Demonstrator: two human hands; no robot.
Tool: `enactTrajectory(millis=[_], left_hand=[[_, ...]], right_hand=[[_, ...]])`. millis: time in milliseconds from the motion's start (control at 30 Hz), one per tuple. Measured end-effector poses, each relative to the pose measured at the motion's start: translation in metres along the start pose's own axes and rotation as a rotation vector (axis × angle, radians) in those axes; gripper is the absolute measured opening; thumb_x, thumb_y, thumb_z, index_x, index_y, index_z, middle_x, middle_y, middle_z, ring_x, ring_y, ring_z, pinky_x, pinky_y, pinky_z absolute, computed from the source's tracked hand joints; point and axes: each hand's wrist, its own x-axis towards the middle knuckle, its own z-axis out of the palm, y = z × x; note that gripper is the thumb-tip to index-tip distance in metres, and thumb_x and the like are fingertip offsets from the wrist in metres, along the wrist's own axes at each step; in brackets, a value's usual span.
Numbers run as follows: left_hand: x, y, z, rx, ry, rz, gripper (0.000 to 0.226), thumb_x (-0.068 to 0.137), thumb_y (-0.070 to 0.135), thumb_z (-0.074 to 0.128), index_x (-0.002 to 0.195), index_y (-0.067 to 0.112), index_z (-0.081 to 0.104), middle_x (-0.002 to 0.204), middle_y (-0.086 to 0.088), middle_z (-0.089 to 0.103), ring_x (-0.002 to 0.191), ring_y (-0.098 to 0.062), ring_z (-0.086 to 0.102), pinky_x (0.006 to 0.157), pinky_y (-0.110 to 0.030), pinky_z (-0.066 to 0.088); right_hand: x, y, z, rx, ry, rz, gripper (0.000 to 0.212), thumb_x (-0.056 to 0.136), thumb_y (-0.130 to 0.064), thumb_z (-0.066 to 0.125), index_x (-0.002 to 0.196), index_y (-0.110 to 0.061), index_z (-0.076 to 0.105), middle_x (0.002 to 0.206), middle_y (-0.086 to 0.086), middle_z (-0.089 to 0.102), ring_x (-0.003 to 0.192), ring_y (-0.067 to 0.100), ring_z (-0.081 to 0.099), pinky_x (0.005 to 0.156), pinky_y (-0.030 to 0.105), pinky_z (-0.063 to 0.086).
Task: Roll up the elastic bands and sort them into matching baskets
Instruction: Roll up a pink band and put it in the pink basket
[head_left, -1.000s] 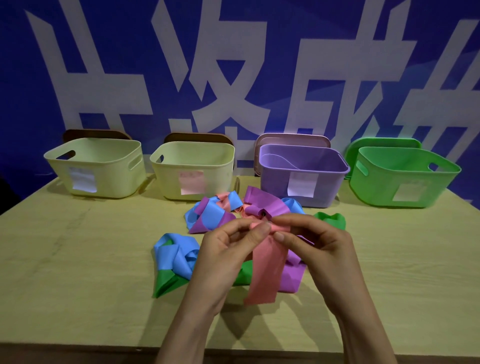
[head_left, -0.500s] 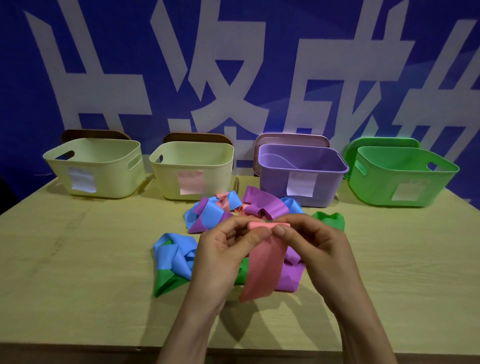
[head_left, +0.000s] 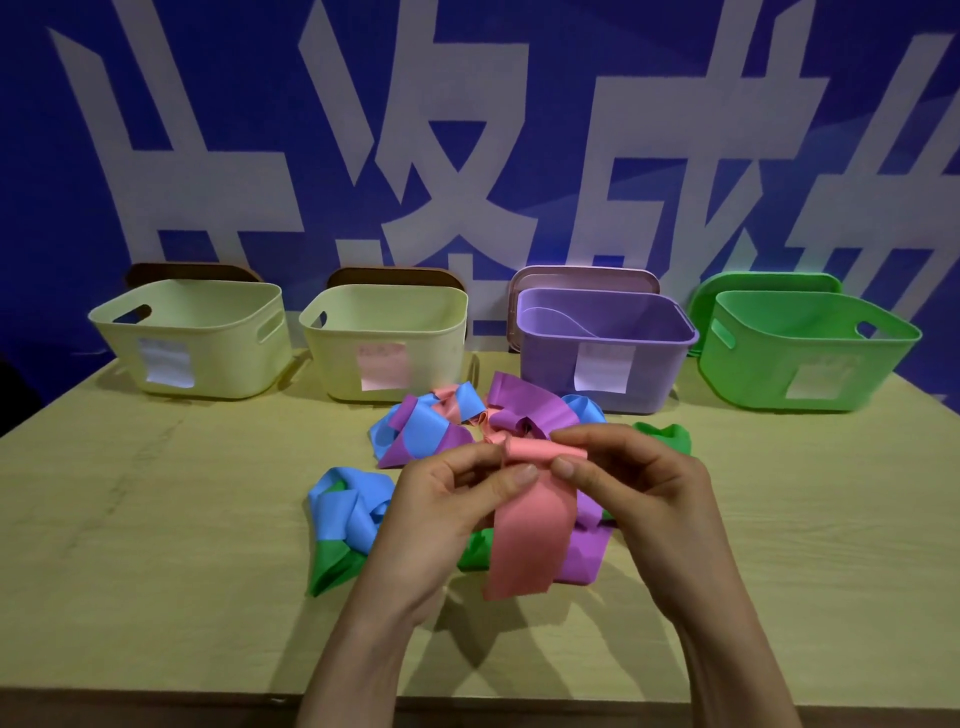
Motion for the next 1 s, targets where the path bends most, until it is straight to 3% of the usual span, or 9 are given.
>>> enactTrajectory(millis=[200, 333, 400, 500, 600, 833, 1000], left_hand=[[-0.004, 0.003, -0.001, -0.008, -0.056, 0.057, 0.022, 0.063, 0.013, 0.071, 0.085, 0.014, 0.075, 0.085, -0.003, 0.074, 0.079, -0.008, 0.067, 0.068, -0.017, 0.052], [-0.003, 0.002, 0.002, -0.002, 0.03, 0.076, 0.022, 0.058, 0.031, 0.072, 0.074, 0.017, 0.077, 0.081, -0.001, 0.074, 0.076, -0.007, 0.066, 0.069, -0.016, 0.052], [-0.002, 0.001, 0.002, 0.019, 0.055, 0.1, 0.021, 0.058, 0.033, 0.072, 0.075, 0.021, 0.078, 0.082, -0.001, 0.074, 0.08, -0.009, 0.067, 0.075, -0.019, 0.053], [-0.002, 0.0, 0.002, 0.018, 0.072, 0.131, 0.018, 0.063, 0.028, 0.07, 0.077, 0.02, 0.077, 0.085, -0.001, 0.074, 0.084, -0.009, 0.067, 0.078, -0.02, 0.053], [-0.004, 0.001, 0.003, 0.065, 0.064, 0.189, 0.014, 0.068, 0.027, 0.068, 0.078, 0.026, 0.077, 0.083, 0.001, 0.074, 0.083, -0.008, 0.067, 0.078, -0.018, 0.052], [-0.003, -0.002, 0.003, 0.113, 0.103, 0.209, 0.016, 0.067, 0.032, 0.069, 0.08, 0.026, 0.076, 0.083, 0.001, 0.074, 0.082, -0.009, 0.067, 0.081, -0.028, 0.054], [-0.005, 0.001, 0.002, 0.072, 0.037, 0.142, 0.017, 0.068, 0.028, 0.068, 0.081, 0.025, 0.078, 0.088, 0.001, 0.075, 0.084, -0.007, 0.068, 0.072, -0.018, 0.053]], right_hand=[[0.0, 0.003, 0.0, -0.044, -0.009, -0.08, 0.03, 0.064, 0.015, 0.072, 0.079, -0.012, 0.072, 0.079, -0.008, 0.074, 0.079, 0.002, 0.068, 0.07, 0.012, 0.05], [0.0, 0.007, 0.002, -0.061, -0.043, -0.115, 0.031, 0.065, 0.019, 0.07, 0.078, -0.009, 0.071, 0.08, -0.005, 0.073, 0.081, 0.006, 0.068, 0.074, 0.014, 0.051], [0.0, 0.007, 0.002, -0.07, -0.079, -0.105, 0.029, 0.069, 0.014, 0.071, 0.083, -0.011, 0.071, 0.086, -0.005, 0.073, 0.085, 0.007, 0.068, 0.075, 0.015, 0.05], [-0.002, 0.006, 0.004, -0.008, -0.096, -0.011, 0.03, 0.069, -0.009, 0.072, 0.099, -0.013, 0.067, 0.099, -0.002, 0.073, 0.091, 0.009, 0.068, 0.072, 0.016, 0.05], [-0.001, 0.006, 0.005, -0.085, -0.071, 0.009, 0.027, 0.074, -0.023, 0.067, 0.098, -0.013, 0.069, 0.091, -0.002, 0.074, 0.085, 0.005, 0.066, 0.072, 0.013, 0.048], [0.0, 0.006, 0.008, -0.068, -0.035, 0.018, 0.016, 0.073, -0.023, 0.066, 0.082, -0.011, 0.073, 0.074, -0.007, 0.072, 0.071, 0.0, 0.062, 0.067, 0.011, 0.046], [0.0, 0.01, 0.005, -0.039, -0.009, 0.038, 0.016, 0.073, -0.022, 0.067, 0.083, -0.011, 0.074, 0.079, -0.001, 0.074, 0.076, 0.005, 0.064, 0.071, 0.015, 0.048]])
